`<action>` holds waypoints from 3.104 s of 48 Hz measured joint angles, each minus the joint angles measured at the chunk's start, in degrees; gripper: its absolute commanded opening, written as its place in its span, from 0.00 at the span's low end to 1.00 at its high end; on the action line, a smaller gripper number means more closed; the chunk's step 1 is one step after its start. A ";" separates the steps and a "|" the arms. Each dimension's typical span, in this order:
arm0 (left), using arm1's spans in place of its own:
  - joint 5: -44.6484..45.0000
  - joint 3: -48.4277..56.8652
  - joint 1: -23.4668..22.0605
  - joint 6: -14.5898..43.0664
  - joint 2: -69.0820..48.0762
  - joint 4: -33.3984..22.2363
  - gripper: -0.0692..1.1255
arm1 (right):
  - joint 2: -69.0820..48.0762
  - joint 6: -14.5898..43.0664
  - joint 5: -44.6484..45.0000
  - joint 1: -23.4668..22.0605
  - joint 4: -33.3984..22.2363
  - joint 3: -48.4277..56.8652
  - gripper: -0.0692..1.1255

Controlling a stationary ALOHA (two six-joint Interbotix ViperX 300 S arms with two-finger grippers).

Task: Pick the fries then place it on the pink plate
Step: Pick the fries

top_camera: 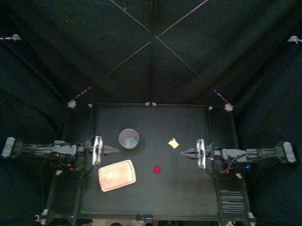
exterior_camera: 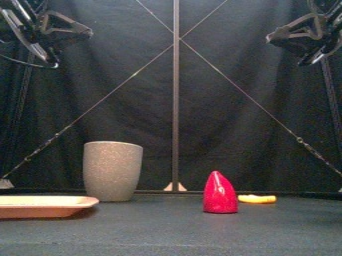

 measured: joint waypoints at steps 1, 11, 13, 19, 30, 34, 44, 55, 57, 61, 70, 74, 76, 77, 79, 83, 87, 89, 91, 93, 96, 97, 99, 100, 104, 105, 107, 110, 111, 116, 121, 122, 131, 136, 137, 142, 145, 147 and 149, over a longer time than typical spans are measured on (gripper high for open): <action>-0.09 0.00 0.09 0.00 0.00 -0.09 0.07 | -0.09 0.00 0.09 0.00 0.00 0.00 0.08; -0.09 0.00 0.09 0.18 0.18 -0.09 0.07 | 5.19 0.70 1.41 -6.68 1.32 0.00 0.13; -0.09 0.00 0.09 0.18 0.18 -0.09 0.07 | 6.86 1.23 2.46 -8.35 2.46 -0.09 0.17; -0.18 -0.18 0.09 0.18 0.18 -0.09 0.07 | 11.60 1.85 6.86 -14.33 7.29 -0.97 0.35; -0.35 -0.62 0.09 0.18 0.18 0.00 0.07 | 16.00 1.85 15.56 -22.32 14.85 -3.16 0.91; -0.35 -0.62 0.09 0.18 0.26 -0.09 0.07 | 16.17 1.76 16.17 -22.94 15.82 -3.34 0.98; -0.35 -0.62 0.09 0.18 0.18 -0.09 0.07 | 16.96 1.85 16.79 -23.03 16.44 -3.34 0.92; -0.35 -0.62 0.18 0.26 0.18 -0.09 0.07 | 24.87 1.85 22.85 -23.64 17.31 -5.27 0.92; -0.35 -0.44 0.18 0.26 0.26 -0.09 0.07 | 26.37 1.85 24.79 -24.08 17.67 -6.50 0.92; -0.35 -0.09 0.26 0.26 0.26 -0.09 0.07 | 29.27 1.85 29.27 -24.96 18.19 -9.32 0.92; -0.44 0.44 0.35 0.18 0.26 0.00 0.07 | 36.04 1.93 37.35 -26.98 19.07 -15.56 0.92; -0.44 0.70 0.26 0.26 0.26 -0.09 0.07 | 38.94 1.93 39.81 -28.48 20.57 -17.23 0.92; -0.44 0.79 0.35 0.26 0.26 -0.09 0.07 | 40.43 2.02 40.96 -29.36 21.36 -17.93 0.92; -0.44 0.88 0.35 0.26 0.26 -0.09 0.07 | 41.22 2.02 41.40 -29.79 21.53 -18.28 0.92; -0.44 0.88 0.35 0.26 0.26 -0.09 0.07 | 42.54 2.02 42.45 -30.59 21.80 -18.90 0.92; -0.44 1.23 0.35 0.26 0.26 0.00 0.07 | 45.53 2.02 44.56 -31.82 21.88 -20.39 0.92; -0.44 1.58 0.35 0.26 0.26 -0.09 0.07 | 48.16 2.02 46.67 -32.43 21.27 -22.06 0.92; -0.44 1.76 0.35 0.26 0.26 -0.09 0.08 | 49.31 2.02 47.64 -32.52 20.74 -22.76 0.92; -0.44 1.93 0.35 0.26 0.26 -0.09 0.07 | 50.36 2.11 48.43 -32.61 20.30 -23.64 0.92; -0.44 2.11 0.35 0.18 0.26 -0.09 0.07 | 51.59 2.11 49.22 -32.52 19.95 -24.43 0.92; -0.44 2.37 0.35 0.26 0.26 -0.09 0.07 | 53.26 2.20 50.19 -32.52 19.60 -25.58 0.92; -0.44 2.46 0.35 0.26 0.26 -0.09 0.07 | 53.88 2.46 50.62 -32.52 19.34 -26.10 0.92; -0.44 2.55 0.35 0.26 0.26 -0.09 0.07 | 55.02 2.90 51.42 -32.52 18.46 -26.98 0.92; -0.44 2.64 0.35 0.18 0.26 -0.09 0.07 | 55.46 3.16 51.68 -32.52 17.75 -27.42 0.92; -0.44 2.72 0.44 0.26 0.18 -0.09 0.07 | 56.95 4.66 52.82 -32.34 14.24 -28.74 0.92; -0.44 2.72 0.35 0.18 0.26 -0.09 0.07 | 57.22 5.27 53.00 -32.17 13.18 -29.00 0.92; -0.44 2.72 0.44 0.09 0.26 -0.09 0.07 | 57.74 7.12 53.17 -31.82 10.99 -29.53 0.92; -0.44 2.90 0.35 0.00 0.26 -0.09 0.07 | 58.27 10.20 53.26 -30.94 8.00 -30.15 0.92; -0.44 2.90 0.35 0.00 0.26 -0.09 0.07 | 58.45 11.43 53.35 -30.67 6.94 -30.32 0.92; -0.44 2.90 0.44 0.00 0.26 -0.09 0.07 | 58.62 15.91 53.44 -29.09 2.72 -30.76 0.92; -0.44 2.90 0.35 0.00 0.26 -0.09 0.07 | 58.54 19.16 53.70 -27.07 0.00 -30.76 0.92; -0.44 2.90 0.44 -0.09 0.26 -0.18 0.07 | 58.62 19.42 53.70 -26.81 -0.18 -30.76 0.92; -0.44 2.90 0.44 -0.09 0.26 -0.88 0.07 | 58.62 20.30 53.44 -25.40 -0.53 -30.32 0.92; -0.44 2.90 0.44 -0.09 0.26 -1.23 0.07 | 58.89 20.57 52.65 -25.31 -0.53 -29.71 0.92; -0.44 2.90 0.44 -0.09 0.26 -1.41 0.07 | 58.97 20.65 52.38 -25.31 -0.53 -29.62 0.92; -0.44 2.90 0.44 -0.09 0.26 -1.76 0.07 | 59.15 20.57 50.98 -25.58 -0.53 -29.09 0.92; -0.44 2.90 0.44 0.00 0.26 -2.11 0.07 | 59.24 20.57 50.10 -25.66 -0.53 -29.00 0.91; -0.44 2.90 0.44 -0.09 0.26 -2.20 0.07 | 59.24 20.65 49.83 -25.66 -0.44 -29.09 0.91; -0.44 2.90 0.44 -0.09 0.26 -2.20 0.07 | 59.24 20.57 49.66 -25.66 -0.26 -29.09 0.90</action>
